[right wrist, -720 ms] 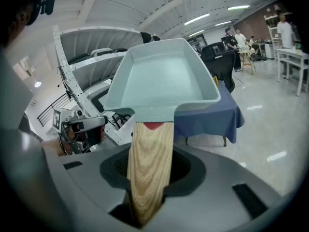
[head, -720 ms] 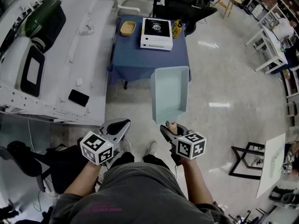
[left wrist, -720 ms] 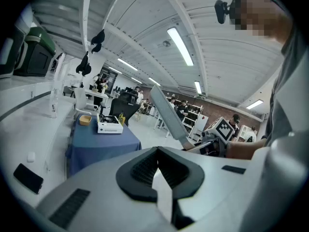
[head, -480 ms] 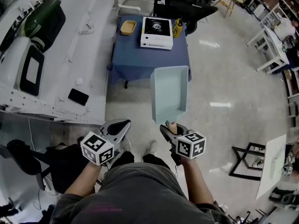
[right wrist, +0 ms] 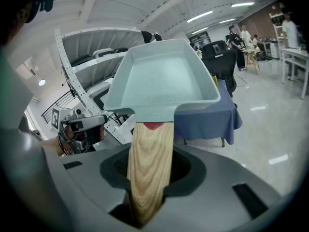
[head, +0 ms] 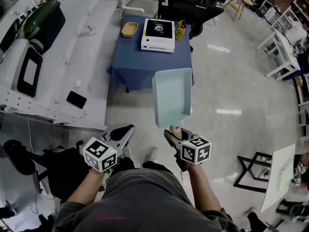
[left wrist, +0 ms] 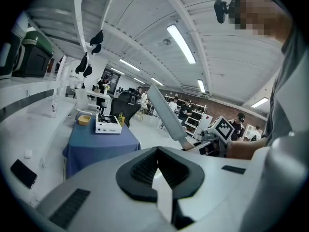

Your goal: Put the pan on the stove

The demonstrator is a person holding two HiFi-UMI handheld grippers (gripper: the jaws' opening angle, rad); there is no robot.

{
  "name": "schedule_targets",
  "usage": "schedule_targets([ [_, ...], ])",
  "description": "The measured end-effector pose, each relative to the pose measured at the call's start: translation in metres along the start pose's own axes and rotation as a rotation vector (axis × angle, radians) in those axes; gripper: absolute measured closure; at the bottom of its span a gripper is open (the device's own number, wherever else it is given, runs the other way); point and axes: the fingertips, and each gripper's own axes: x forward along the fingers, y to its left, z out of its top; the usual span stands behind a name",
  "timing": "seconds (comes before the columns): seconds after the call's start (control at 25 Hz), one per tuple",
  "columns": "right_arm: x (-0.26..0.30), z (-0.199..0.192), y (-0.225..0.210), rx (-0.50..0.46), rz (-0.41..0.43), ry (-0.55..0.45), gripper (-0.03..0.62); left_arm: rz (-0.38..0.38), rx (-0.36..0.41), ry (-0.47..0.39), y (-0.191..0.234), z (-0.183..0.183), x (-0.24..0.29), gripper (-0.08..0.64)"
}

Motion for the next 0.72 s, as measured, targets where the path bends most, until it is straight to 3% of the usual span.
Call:
schedule_targets([
  [0.32, -0.023, 0.006, -0.031, -0.024, 0.015, 0.001, 0.462, 0.023, 0.012, -0.018, -0.026, 0.007, 0.029, 0.557],
  [0.72, -0.031, 0.016, -0.058, -0.032, 0.033, 0.002, 0.463, 0.064, 0.017, -0.041, -0.028, 0.021, 0.049, 0.557],
])
